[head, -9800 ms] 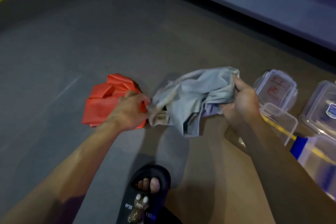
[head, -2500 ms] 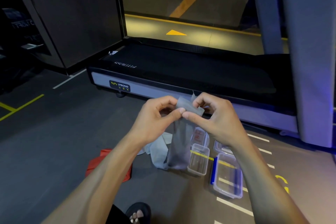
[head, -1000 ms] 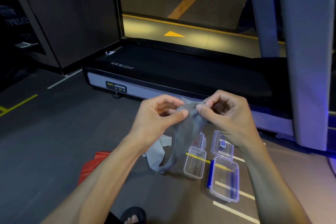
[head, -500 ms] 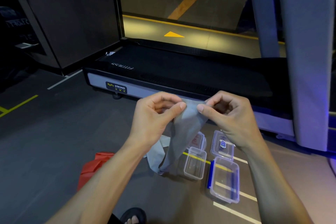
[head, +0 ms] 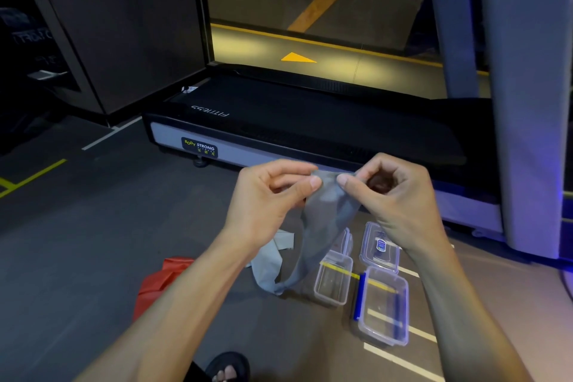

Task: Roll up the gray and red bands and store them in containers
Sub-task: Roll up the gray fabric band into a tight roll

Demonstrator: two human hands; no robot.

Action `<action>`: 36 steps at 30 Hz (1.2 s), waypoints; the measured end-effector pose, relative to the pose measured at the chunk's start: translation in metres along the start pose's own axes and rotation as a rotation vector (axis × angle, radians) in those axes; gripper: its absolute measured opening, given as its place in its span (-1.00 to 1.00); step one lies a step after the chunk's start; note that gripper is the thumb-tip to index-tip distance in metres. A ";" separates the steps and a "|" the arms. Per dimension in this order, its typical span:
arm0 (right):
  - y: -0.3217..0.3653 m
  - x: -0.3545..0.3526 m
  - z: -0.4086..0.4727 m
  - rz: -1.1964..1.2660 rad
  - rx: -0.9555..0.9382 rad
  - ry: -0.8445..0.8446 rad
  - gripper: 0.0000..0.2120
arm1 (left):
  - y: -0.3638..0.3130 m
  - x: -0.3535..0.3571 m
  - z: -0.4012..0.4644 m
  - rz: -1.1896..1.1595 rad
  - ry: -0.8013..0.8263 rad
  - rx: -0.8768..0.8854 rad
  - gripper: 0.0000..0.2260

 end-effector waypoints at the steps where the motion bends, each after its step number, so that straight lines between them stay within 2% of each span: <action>1: 0.001 0.000 -0.001 -0.008 -0.004 0.003 -0.77 | 0.000 0.000 0.000 0.003 0.002 -0.003 -0.85; 36: 0.002 0.005 -0.003 -0.075 0.012 -0.067 -0.75 | 0.005 0.002 0.001 0.118 -0.016 0.024 -0.92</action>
Point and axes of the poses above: each hand's wrist, its own z-axis towards the middle knuckle, its own x-axis out of the palm, y = z × x, the point moved 4 cm from there along z, towards the middle knuckle, and after that the axes turned 9 degrees about -y, right-handed, at the moved point
